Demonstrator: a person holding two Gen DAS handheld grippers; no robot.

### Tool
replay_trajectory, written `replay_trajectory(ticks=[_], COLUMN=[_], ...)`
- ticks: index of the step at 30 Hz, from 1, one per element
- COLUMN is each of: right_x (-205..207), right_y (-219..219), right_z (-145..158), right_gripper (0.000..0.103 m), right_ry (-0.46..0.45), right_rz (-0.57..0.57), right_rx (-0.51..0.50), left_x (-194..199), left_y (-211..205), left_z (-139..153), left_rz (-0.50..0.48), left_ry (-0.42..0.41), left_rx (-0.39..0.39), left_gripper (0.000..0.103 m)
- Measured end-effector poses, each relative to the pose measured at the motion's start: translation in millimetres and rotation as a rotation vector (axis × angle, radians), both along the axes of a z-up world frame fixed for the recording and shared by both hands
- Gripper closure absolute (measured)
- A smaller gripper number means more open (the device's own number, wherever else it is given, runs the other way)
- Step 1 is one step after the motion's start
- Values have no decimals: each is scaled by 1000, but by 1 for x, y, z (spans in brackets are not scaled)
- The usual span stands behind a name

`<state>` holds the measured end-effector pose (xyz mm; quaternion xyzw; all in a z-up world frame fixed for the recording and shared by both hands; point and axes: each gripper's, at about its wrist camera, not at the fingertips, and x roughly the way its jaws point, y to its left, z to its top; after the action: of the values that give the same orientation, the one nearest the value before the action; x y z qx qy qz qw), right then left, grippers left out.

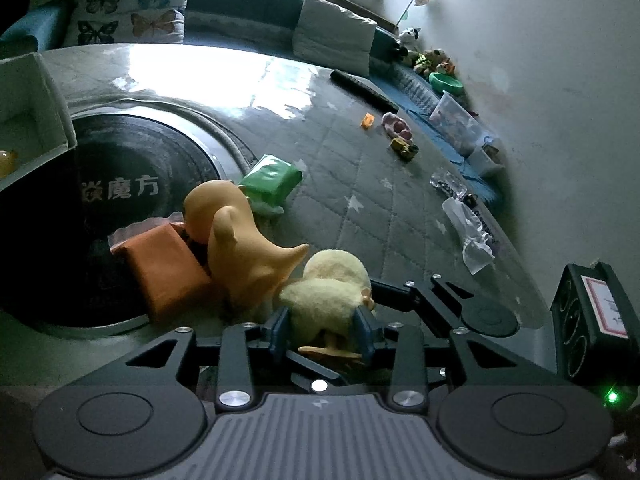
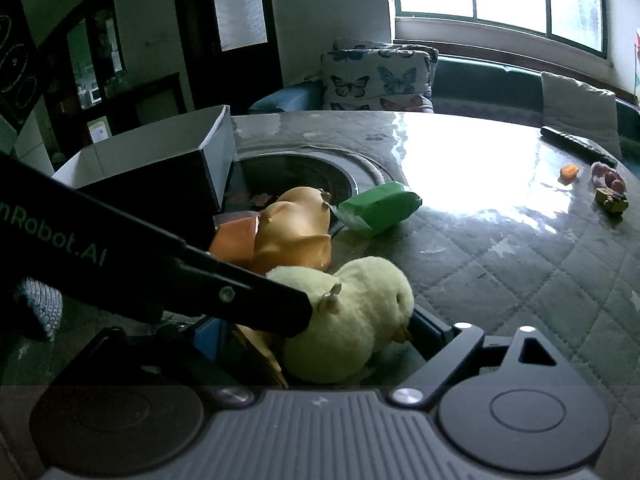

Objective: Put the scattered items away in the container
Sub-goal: 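Move both grippers to the pale green plush chick and grasp it, then lift the green plush chick with both grippers over the white box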

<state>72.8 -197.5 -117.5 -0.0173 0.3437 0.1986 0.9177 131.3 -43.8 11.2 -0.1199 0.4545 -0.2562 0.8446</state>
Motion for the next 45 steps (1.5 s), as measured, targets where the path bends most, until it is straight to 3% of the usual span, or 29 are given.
replay_trajectory(ticks=[19,35,45], right_x=[-13,-14,-14], right_y=[16,24,26], right_z=[18,-1,-1], right_gripper=[11,11,11], right_ry=[-64,-7,-14], right_rz=[14,37,54], right_rx=[-3,-17,-38], left_x=[-19,-24,-28], left_y=[16,21,19], left_z=[19,2,5], left_rz=[42,28,6], left_ry=[-49,-18,-54], left_rx=[-14,26,52], left_gripper=[63,62,61])
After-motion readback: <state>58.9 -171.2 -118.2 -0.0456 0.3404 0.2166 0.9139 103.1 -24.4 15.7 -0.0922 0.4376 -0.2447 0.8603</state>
